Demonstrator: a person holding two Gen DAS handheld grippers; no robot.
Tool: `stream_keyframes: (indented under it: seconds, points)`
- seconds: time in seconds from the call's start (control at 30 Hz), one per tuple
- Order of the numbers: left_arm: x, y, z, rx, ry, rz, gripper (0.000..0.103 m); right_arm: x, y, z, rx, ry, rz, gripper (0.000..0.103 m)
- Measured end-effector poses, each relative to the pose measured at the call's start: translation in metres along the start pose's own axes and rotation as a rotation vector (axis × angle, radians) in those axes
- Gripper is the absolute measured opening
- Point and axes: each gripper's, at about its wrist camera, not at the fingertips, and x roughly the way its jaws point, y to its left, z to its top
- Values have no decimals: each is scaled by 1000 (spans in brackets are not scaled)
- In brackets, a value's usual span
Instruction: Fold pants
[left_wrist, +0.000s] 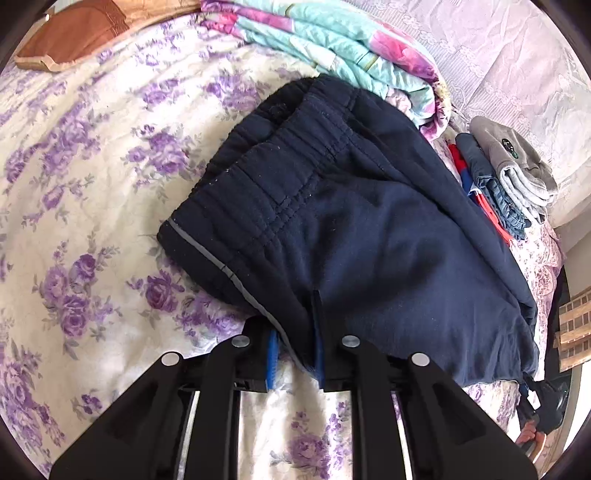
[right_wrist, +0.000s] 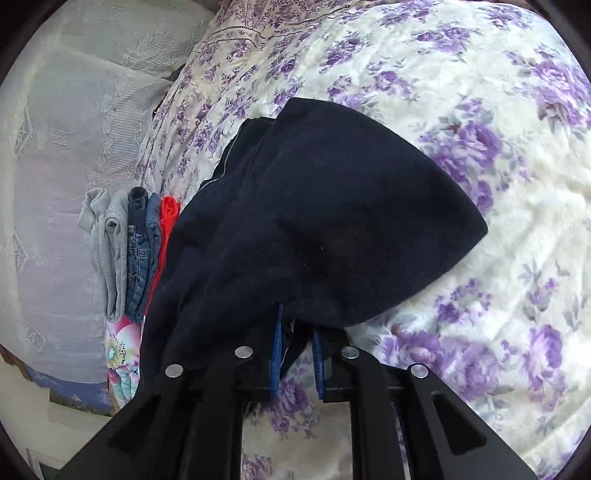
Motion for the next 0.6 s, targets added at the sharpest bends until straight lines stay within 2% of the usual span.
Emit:
stream_keyframes:
  seconds: [0.17, 0.37, 0.4, 0.47, 0.53, 0.6]
  points:
    - [-29, -2, -11, 2, -62, 41, 11, -43, 1, -14, -41, -2, 22, 10]
    - [-65, 23, -37, -43, -57, -6, 11, -104, -17, -39, -88, -16, 53, 7]
    - [-67, 26, -41, -40, -55, -11, 11, -105, -21, -43, -93, -5, 42, 7]
    - [-60, 24, -46, -3, -41, 28, 12, -97, -35, -46, -72, 19, 31, 7]
    - [-35, 29, -46, -9, 36, 62, 14, -80, -52, -45, -35, 36, -3, 6]
    - [-36, 28, -48, 0, 19, 61, 17, -63, -62, -47, -13, 71, -24, 3]
